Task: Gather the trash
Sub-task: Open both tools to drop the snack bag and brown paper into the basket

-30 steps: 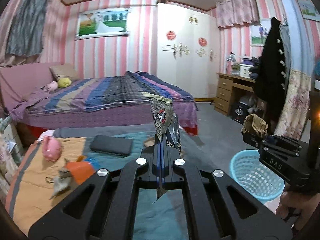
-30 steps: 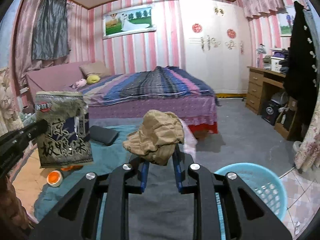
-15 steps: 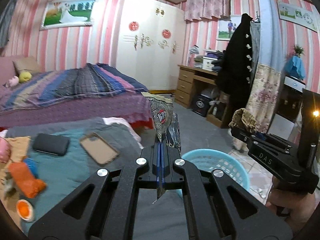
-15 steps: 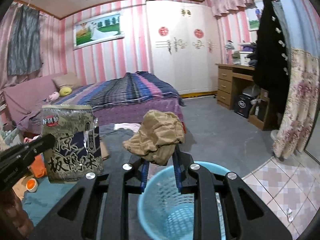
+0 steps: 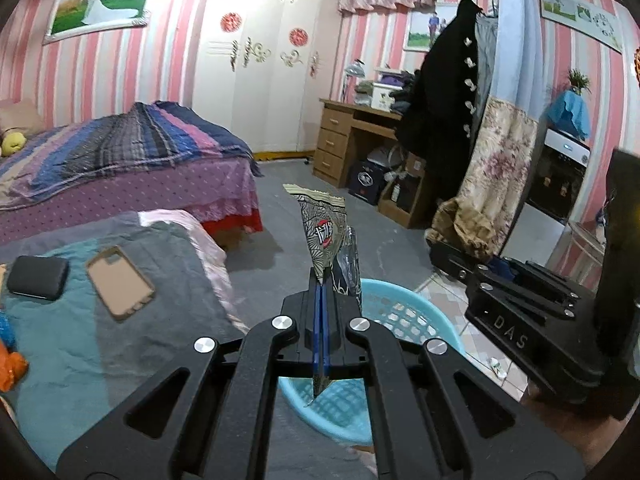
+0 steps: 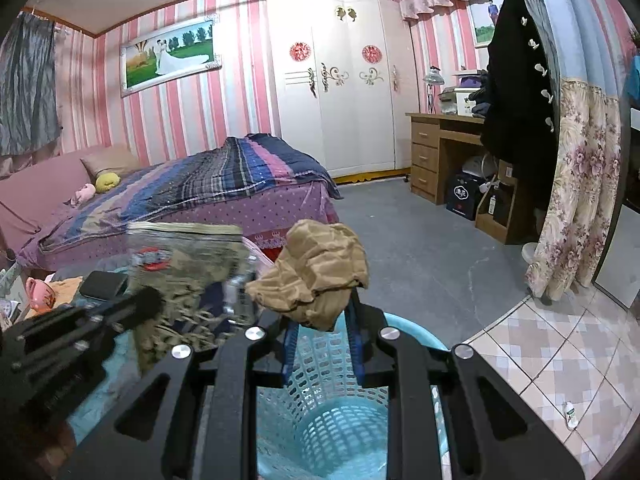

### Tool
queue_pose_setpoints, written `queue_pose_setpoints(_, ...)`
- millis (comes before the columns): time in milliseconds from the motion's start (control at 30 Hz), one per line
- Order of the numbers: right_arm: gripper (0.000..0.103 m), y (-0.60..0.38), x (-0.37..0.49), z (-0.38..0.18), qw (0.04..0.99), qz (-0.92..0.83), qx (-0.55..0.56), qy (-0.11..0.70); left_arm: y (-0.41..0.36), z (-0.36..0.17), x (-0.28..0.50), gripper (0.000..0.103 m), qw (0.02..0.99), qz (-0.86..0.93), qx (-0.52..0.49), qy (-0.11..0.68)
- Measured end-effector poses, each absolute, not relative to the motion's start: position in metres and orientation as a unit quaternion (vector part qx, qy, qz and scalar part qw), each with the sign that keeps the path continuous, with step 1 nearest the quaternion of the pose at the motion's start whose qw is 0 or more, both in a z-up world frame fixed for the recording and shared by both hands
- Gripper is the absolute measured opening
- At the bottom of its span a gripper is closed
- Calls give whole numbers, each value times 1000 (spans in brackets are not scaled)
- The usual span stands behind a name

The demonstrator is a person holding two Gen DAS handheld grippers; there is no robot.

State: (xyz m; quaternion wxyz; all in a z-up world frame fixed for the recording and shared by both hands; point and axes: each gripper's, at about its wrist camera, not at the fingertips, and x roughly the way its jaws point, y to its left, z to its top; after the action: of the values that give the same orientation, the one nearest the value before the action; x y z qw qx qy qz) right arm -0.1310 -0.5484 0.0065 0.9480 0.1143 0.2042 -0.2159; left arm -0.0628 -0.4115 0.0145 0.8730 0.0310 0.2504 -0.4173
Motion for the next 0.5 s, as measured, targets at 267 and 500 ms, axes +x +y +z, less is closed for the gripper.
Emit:
queue_pose_setpoints(267, 22, -553, -131, 2, 945, -218, 124, 209, -416, 5, -58, 55, 871, -410, 35, 269)
queue_pose_setpoints(500, 71, -551, -116, -6, 942, -221, 118, 225, -360, 18, -44, 68, 899, -351, 30, 260)
